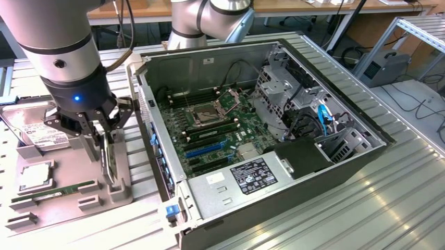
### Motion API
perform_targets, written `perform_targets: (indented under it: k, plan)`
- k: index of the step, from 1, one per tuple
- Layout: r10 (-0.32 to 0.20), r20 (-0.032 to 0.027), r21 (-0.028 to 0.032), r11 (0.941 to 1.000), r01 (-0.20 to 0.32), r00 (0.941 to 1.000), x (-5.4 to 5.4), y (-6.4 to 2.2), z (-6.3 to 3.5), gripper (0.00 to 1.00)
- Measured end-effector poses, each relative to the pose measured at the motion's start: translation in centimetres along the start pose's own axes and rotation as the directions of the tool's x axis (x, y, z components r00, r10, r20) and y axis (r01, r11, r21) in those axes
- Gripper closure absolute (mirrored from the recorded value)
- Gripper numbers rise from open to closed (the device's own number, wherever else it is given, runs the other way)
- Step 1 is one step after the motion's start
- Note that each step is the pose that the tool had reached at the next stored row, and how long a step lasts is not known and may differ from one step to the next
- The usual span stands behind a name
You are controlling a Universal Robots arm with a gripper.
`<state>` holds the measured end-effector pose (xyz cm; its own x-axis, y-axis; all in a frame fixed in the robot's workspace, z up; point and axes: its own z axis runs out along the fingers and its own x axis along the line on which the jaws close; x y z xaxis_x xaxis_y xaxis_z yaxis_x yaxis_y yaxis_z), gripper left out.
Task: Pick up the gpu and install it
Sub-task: 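Pick up the gpu and move the gpu toward the slot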
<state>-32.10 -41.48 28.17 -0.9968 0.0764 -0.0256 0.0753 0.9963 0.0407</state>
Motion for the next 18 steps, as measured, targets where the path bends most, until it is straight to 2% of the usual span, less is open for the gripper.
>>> perform_targets:
  k: [18]
  plan:
    - [0.0, 0.0, -0.0001, 1.0, 0.0, 1.0, -0.02, 0.04, -0.94, 0.73]
